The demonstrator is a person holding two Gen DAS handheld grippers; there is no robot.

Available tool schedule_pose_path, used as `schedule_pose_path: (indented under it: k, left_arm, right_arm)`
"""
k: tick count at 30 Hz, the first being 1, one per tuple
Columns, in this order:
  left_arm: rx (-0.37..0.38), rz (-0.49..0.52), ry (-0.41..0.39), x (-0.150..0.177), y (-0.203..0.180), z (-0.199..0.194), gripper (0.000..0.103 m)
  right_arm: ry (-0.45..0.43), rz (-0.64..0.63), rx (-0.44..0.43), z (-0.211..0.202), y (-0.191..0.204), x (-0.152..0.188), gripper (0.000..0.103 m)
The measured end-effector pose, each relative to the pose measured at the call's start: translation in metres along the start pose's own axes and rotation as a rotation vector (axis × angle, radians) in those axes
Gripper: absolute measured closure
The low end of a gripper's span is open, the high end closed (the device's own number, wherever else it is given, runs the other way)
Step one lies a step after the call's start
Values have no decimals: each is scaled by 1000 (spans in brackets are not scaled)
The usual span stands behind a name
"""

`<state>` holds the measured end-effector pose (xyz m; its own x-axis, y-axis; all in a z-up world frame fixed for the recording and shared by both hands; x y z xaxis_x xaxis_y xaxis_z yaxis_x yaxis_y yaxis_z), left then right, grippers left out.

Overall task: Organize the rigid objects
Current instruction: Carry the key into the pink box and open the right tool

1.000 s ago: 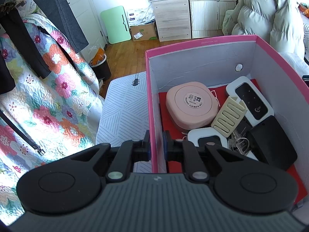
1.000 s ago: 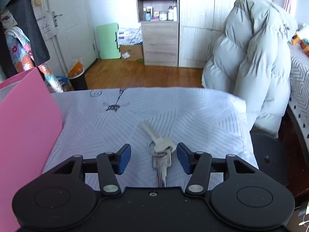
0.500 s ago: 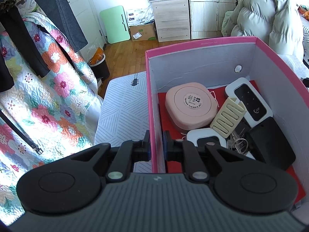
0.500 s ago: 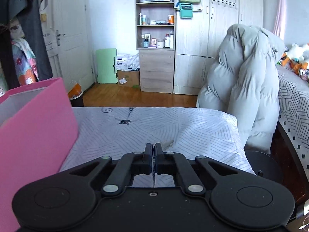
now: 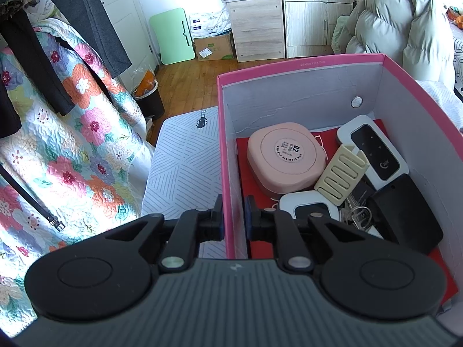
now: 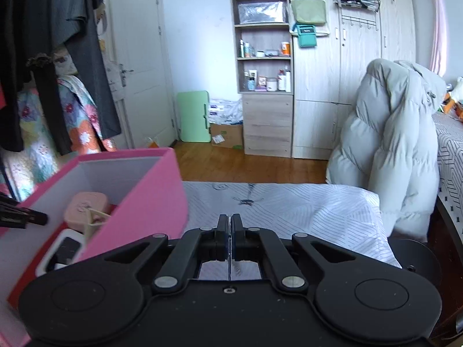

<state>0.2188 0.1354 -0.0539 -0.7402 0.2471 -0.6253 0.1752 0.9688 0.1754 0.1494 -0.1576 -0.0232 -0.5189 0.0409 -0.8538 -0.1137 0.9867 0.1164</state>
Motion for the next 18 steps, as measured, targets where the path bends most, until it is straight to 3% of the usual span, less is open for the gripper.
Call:
schedule_pose_path:
  k: [13, 18]
  left_arm:
    - [30, -21, 1, 1, 0, -1, 87]
    - [76, -102, -12, 2, 17, 0, 100]
  right_arm:
    - [-81, -91, -128, -55, 51, -26, 100]
    - [-81, -113, -216, -73, 75, -36, 100]
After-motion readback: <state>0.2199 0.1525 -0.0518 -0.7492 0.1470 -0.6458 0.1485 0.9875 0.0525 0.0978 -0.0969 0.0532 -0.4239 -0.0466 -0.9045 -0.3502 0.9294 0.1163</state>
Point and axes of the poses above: each gripper's, at about its wrist camera, not at the fingertips, and z roughly the way its jaws point, y to its left, x to its underside, the point moved 2 cm from there along z, roughly the way its jaws point, and after that the axes turned 2 degrees about z, right-handed, at the moved point
